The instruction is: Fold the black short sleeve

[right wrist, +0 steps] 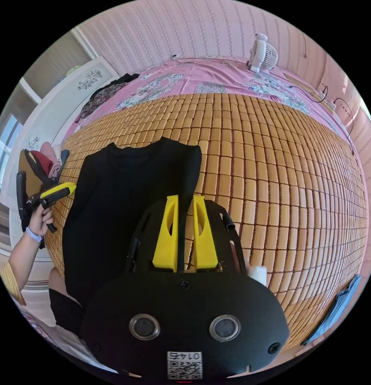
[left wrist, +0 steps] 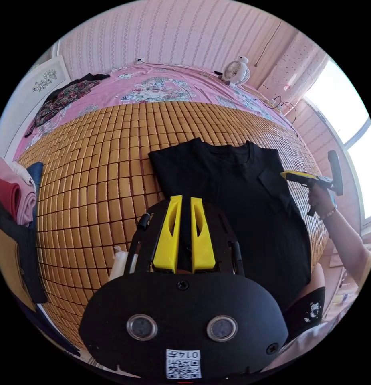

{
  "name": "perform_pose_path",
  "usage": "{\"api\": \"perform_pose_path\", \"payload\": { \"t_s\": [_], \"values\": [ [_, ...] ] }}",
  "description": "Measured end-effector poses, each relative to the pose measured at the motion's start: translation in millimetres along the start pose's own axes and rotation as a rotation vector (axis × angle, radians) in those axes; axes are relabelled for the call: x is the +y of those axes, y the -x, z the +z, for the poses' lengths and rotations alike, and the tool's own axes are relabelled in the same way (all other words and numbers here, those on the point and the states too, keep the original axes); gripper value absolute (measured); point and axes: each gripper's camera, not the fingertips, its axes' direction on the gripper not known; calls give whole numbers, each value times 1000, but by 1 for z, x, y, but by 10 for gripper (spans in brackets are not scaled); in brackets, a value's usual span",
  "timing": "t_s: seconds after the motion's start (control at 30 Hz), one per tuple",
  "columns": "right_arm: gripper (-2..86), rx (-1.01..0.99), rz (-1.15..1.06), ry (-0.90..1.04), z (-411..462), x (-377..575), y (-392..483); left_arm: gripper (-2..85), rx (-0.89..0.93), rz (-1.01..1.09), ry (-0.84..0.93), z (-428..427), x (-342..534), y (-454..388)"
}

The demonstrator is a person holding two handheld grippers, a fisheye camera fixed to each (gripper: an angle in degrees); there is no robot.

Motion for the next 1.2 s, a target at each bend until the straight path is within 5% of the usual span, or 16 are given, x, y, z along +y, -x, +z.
{"api": "perform_pose_path", "payload": {
  "t_s": [0.27,0.53,0.77,1.0,1.2],
  "values": [
    [17,-186,235,-31,-26,-7,-87,9,-14,-40,-21,-1,22,16],
    [80,-178,69,-86,-10,-26,-54,33,-43,-82,-157,-40,13,42],
    [27,-75,25,-80,3,-41,-17,97,-138,-155,-28,-10,-18,64],
    [10,-44,-48,-104,-21,-48,5,7,-183,-106,43,-19,-33,63],
    [8,-128,-103,-230,-99,-23,20,-2,-76,14,-172,-122,1,50]
  ]
}}
